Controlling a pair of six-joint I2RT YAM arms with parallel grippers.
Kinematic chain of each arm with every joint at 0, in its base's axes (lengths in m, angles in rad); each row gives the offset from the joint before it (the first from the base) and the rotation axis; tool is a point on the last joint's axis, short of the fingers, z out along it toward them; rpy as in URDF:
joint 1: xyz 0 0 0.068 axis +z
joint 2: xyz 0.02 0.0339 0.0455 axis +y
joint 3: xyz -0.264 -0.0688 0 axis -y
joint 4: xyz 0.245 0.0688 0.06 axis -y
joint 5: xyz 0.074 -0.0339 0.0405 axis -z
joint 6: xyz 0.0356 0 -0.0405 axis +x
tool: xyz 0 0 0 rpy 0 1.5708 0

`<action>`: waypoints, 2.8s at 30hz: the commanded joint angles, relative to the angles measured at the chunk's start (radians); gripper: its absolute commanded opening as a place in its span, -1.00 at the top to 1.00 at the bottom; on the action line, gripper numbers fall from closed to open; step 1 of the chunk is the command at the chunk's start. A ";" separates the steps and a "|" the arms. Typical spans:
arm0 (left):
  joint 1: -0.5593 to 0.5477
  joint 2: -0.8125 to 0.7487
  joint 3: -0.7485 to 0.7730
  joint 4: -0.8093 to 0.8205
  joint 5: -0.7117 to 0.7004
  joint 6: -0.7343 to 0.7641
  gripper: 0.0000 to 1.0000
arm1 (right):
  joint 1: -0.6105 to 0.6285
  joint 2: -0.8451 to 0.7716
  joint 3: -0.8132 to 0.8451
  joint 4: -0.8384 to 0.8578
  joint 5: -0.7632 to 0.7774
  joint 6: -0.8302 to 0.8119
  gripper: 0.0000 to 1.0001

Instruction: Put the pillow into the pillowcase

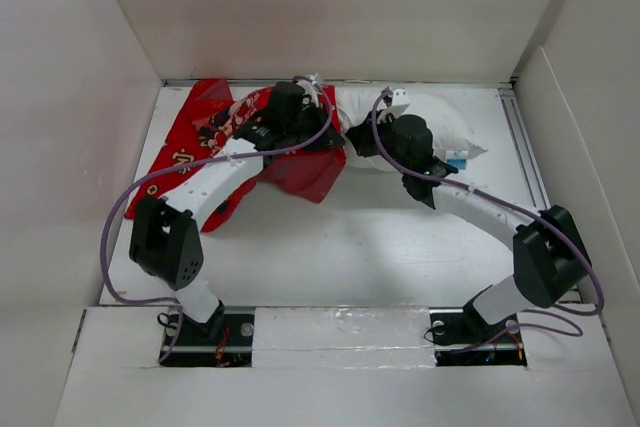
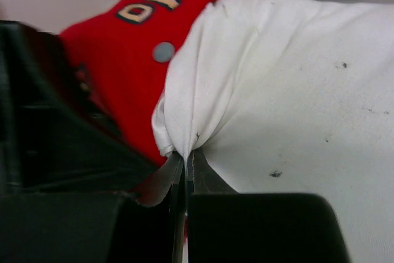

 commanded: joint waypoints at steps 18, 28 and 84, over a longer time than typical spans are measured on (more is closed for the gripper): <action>-0.113 -0.049 0.112 0.288 0.160 -0.181 1.00 | 0.017 0.031 -0.367 0.697 -0.358 0.234 1.00; -0.135 -0.050 0.024 0.434 0.301 -0.260 1.00 | 0.045 0.078 -0.139 0.663 -0.441 0.199 1.00; -0.081 -0.324 0.114 -0.381 -0.645 -0.038 -1.00 | -0.080 -0.214 -0.006 -0.332 -0.048 -0.034 -0.99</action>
